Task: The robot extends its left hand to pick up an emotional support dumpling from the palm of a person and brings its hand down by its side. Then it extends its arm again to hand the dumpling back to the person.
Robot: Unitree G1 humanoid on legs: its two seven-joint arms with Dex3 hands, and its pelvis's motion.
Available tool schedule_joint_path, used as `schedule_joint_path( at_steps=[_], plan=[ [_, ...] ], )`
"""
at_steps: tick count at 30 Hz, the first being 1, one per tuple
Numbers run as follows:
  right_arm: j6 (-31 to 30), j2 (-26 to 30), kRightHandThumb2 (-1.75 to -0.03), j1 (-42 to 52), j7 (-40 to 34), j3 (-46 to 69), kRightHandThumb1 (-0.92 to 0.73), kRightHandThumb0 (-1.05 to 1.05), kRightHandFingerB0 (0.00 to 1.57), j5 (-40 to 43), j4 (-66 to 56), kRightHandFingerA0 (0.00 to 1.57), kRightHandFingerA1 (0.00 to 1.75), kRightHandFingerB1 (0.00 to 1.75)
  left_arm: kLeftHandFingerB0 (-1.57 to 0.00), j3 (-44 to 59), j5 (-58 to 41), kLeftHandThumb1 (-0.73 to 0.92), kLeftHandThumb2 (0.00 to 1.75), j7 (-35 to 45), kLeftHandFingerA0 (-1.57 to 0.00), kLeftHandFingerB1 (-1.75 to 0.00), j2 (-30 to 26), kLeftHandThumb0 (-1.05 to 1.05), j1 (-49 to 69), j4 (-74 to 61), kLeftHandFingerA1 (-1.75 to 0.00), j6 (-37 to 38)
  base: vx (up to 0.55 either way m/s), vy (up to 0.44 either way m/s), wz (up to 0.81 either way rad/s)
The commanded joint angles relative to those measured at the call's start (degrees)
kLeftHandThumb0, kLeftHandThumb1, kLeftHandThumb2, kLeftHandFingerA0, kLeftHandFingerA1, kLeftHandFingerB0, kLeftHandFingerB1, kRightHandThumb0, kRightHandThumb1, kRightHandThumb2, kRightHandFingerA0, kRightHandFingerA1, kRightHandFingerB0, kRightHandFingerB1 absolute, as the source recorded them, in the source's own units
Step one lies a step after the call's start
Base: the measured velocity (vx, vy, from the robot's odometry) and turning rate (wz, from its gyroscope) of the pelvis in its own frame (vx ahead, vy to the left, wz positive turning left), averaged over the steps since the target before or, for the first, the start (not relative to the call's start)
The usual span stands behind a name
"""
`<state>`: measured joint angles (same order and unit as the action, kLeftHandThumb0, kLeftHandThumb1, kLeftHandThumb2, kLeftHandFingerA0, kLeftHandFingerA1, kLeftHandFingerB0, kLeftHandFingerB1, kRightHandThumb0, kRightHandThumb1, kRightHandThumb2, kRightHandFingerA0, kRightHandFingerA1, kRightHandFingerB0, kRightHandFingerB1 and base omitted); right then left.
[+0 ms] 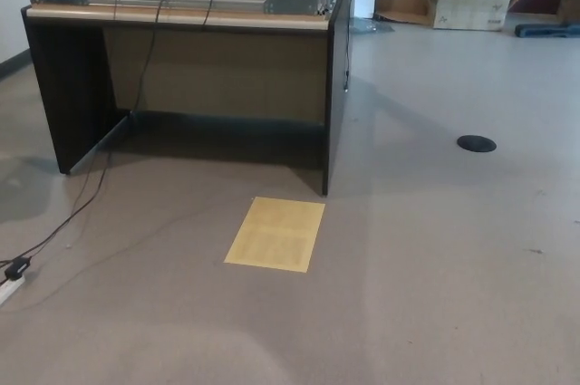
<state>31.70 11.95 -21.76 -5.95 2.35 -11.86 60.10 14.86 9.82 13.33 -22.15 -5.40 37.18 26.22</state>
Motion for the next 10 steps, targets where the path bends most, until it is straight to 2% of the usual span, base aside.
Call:
schedule_joint_path(
  at_steps=[1, 3, 4, 6, 7, 10],
  plan=[
    [0.90, 0.77, -0.61, -0.14, -0.56, 0.60, -0.70, -0.39, 0.49, 1.35, -0.26, 0.79, 0.50, 0.37, -0.27, -2.46, 3.95, 0.55, 0.63, -7.20, -0.32, -0.35, -2.73, -0.36, -0.77, 1.51, -0.40, 3.96, 0.00, 0.000, 0.00],
    [0.98, 0.77, -0.61, -0.26, -0.48, 0.67, -0.70, -0.39, 0.49, 1.44, -0.25, 0.79, 0.50, 0.37, -0.27, -3.07, 3.84, 0.55, 0.63, -7.72, -0.32, -0.35, -3.05, -0.36, -1.01, 1.90, -0.40, 4.12, 0.00, 0.000, 0.00],
    [0.82, 0.84, -0.61, -0.30, -0.46, 0.66, -0.70, -0.40, 0.49, 1.44, -0.31, 0.79, 0.49, 0.37, -0.11, -3.89, 4.62, 0.45, 0.94, -8.13, -0.15, -0.50, -3.59, -0.20, -1.22, 2.14, -0.51, 3.98, 0.00, 0.000, 0.00],
    [0.60, 0.96, -0.61, -0.35, -0.44, 0.64, -0.70, -0.40, 0.49, 1.44, -0.40, 0.79, 0.49, 0.37, -0.11, -5.12, 5.79, 0.45, 0.94, -8.74, -0.15, -0.50, -4.42, -0.20, -1.53, 2.51, -0.51, 3.75, 0.00, 0.000, 0.00],
    [0.11, 1.03, -0.62, -0.37, -0.49, 0.60, -0.71, -0.42, 0.48, 1.40, -0.71, 0.79, 0.48, 0.37, -0.25, -5.94, 6.62, 0.57, 0.57, -9.51, -0.32, -0.31, -4.85, -0.38, -1.70, 2.45, -0.36, 3.40, 0.00, 0.000, 0.00],
    [-0.12, 1.07, -0.62, -0.37, -0.51, 0.57, -0.71, -0.42, 0.48, 1.41, -0.87, 0.79, 0.48, 0.37, -0.25, -6.80, 6.75, 0.57, 0.57, -10.25, -0.32, -0.31, -5.29, -0.38, -1.81, 2.60, -0.36, 3.29, 0.00, 0.000, 0.00]
  ],
)
